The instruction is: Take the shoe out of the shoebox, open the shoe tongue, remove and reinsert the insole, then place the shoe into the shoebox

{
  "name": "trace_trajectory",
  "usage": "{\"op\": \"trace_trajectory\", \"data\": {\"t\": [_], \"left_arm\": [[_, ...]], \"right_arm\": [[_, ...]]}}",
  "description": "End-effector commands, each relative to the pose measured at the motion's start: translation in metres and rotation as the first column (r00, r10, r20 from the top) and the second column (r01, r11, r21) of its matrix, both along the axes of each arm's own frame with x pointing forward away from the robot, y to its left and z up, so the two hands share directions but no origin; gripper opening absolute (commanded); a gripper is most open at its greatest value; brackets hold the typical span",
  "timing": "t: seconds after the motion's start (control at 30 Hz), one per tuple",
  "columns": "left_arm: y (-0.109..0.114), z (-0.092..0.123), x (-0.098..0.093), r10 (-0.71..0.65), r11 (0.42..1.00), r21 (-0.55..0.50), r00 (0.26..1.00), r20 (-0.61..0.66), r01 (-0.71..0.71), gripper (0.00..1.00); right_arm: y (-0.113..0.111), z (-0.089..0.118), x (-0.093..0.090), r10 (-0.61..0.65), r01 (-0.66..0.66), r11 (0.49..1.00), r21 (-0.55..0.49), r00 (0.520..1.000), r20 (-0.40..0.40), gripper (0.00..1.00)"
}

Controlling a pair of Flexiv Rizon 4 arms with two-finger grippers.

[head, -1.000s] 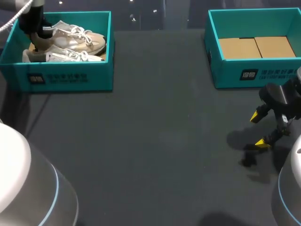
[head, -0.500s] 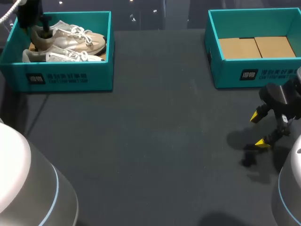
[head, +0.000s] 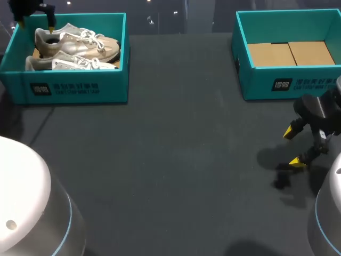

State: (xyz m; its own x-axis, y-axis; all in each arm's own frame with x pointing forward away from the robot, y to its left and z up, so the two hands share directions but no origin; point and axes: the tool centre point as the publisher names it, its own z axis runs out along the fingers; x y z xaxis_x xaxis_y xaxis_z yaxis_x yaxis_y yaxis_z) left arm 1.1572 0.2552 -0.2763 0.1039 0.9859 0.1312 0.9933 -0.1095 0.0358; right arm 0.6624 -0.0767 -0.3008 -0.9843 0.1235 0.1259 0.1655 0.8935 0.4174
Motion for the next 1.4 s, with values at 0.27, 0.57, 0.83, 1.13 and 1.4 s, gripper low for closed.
{"op": "trace_trajectory", "data": {"t": [0.27, 0.57, 0.83, 1.13, 1.4], "left_arm": [[0.002, 0.039, -0.081, 0.024, 0.999, -0.026, 0.999, -0.022, -0.025, 1.0], [0.005, 0.048, -0.083, 0.032, 0.999, -0.012, 0.999, -0.031, -0.033, 1.0], [0.003, 0.04, -0.092, 0.066, 0.998, 0.007, 0.997, -0.036, -0.066, 1.0], [0.003, 0.014, -0.111, 0.102, 0.995, 0.008, 0.994, -0.031, -0.102, 1.0], [0.013, -0.004, -0.122, 0.112, 0.993, 0.027, 0.993, -0.048, -0.111, 1.0]], "right_arm": [[0.0, 0.0, -0.001, -0.001, 0.001, 1.0, -0.003, 1.0, 0.001, 1.0], [0.0, 0.0, -0.001, -0.001, 0.001, 1.0, -0.003, 1.0, 0.001, 1.0], [0.0, 0.0, -0.001, -0.001, 0.001, 1.0, -0.003, 1.0, 0.001, 1.0], [0.0, 0.0, -0.001, -0.001, 0.001, 1.0, -0.003, 1.0, 0.001, 1.0], [0.0, 0.0, -0.001, -0.001, 0.001, 1.0, -0.003, 1.0, 0.001, 1.0]]}}
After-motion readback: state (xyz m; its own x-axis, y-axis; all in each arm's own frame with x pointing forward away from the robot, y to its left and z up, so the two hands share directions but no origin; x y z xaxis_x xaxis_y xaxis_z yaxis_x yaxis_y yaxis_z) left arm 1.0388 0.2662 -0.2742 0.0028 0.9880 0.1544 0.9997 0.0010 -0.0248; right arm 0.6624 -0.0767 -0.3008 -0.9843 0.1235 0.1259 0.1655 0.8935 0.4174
